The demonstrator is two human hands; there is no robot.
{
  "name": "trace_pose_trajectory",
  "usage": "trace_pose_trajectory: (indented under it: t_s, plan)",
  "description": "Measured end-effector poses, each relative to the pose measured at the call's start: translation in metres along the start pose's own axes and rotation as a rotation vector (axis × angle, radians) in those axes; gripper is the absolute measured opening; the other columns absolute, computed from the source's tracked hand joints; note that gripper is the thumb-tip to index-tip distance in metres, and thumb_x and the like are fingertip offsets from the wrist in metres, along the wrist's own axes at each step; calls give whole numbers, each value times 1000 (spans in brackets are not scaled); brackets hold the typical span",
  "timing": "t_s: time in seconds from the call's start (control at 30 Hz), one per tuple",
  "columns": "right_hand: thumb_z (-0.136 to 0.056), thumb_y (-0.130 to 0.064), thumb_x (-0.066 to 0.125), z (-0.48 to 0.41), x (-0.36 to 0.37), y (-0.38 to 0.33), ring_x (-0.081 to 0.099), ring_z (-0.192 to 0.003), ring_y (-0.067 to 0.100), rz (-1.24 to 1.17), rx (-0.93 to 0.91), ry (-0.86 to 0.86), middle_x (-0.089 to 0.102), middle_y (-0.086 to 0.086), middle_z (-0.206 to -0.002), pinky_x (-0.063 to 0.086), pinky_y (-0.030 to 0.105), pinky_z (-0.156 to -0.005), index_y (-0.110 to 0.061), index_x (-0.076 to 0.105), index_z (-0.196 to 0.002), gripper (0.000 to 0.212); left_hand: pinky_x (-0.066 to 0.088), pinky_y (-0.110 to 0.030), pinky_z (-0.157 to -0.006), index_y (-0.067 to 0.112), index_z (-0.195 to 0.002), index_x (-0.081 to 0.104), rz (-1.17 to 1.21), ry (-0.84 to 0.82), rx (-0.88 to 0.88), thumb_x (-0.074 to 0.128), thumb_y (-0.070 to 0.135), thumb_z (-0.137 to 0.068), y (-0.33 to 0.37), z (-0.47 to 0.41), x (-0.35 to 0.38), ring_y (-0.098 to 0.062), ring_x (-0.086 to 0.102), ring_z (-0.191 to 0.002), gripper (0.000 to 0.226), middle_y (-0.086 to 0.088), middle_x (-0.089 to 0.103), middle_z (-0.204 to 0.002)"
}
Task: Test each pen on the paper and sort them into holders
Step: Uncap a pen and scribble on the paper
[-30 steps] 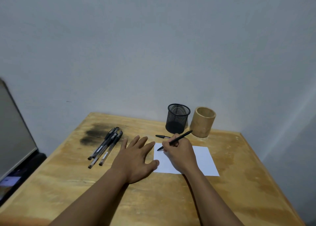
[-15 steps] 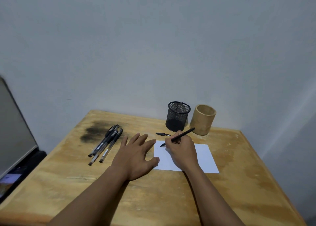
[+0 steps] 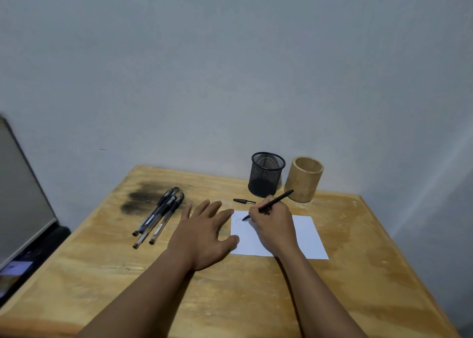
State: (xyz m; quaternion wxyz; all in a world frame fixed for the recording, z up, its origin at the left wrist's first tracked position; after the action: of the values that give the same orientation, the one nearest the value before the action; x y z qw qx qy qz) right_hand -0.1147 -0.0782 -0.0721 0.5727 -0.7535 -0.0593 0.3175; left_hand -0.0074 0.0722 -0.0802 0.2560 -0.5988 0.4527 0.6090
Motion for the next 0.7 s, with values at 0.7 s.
trace_pose_trajectory:
  t_s: [0.7]
  plan:
    - [-94, -19, 69, -1, -16, -20, 67, -72, 16, -388, 5, 31, 72, 2, -73, 54, 29, -61, -13, 71, -82, 13, 15, -52, -119, 42, -146, 40, 115, 49, -24, 35, 66, -82, 0, -7, -10, -18, 24, -147, 68, 7, 37, -157]
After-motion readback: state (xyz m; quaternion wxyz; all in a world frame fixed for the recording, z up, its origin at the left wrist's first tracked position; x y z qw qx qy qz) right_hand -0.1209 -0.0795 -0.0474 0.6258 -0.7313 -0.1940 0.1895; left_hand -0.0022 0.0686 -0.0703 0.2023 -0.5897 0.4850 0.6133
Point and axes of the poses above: each hand's wrist, its own z-axis away from the middle knuckle, its own x-axis out of the palm, y = z × x, the point moved 10 cm from there along -z, towards the middle knuckle
